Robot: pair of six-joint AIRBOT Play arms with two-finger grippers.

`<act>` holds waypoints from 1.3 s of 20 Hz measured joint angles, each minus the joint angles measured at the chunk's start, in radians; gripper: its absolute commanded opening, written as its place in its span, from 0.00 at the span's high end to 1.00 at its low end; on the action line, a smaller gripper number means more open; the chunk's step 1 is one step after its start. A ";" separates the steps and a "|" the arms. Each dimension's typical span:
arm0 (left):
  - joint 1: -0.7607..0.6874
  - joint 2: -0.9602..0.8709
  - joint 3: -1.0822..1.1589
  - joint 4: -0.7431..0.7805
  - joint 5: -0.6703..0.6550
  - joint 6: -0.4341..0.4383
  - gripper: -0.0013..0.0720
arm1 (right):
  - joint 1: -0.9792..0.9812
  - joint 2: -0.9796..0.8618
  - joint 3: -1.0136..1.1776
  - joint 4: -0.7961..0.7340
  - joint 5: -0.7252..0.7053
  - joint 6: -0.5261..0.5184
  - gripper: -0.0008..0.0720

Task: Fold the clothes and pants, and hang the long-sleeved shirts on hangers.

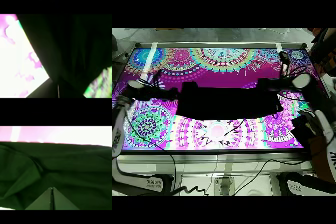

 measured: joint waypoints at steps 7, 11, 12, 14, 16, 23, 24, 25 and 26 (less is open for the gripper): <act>-0.006 0.261 0.171 0.168 -0.212 -0.157 0.97 | 0.267 -0.192 0.041 0.094 -0.159 0.105 0.96; -0.025 0.329 0.190 0.191 -0.236 -0.178 0.97 | 0.401 -0.315 0.156 0.185 -0.221 0.119 0.96; -0.031 0.335 0.192 0.192 -0.238 -0.178 0.97 | 0.436 -0.348 0.195 0.198 -0.229 0.120 0.96; -0.047 0.339 0.194 0.196 -0.240 -0.184 0.97 | 0.496 -0.407 0.272 0.225 -0.256 0.122 0.96; -0.063 0.334 0.195 0.198 -0.240 -0.184 0.97 | 0.553 -0.464 0.346 0.254 -0.271 0.125 0.96; -0.101 0.238 0.195 0.197 -0.172 -0.193 0.97 | 0.648 -0.527 0.431 0.271 -0.026 0.113 0.96; -0.114 0.217 0.195 0.184 -0.146 -0.195 0.97 | 0.640 -0.526 0.434 0.253 0.010 0.107 0.96; -0.132 0.195 0.196 0.166 -0.114 -0.197 0.97 | 0.624 -0.521 0.436 0.226 0.040 0.105 0.96; -0.153 0.172 0.196 0.143 -0.082 -0.199 0.97 | 0.599 -0.510 0.437 0.196 0.061 0.105 0.96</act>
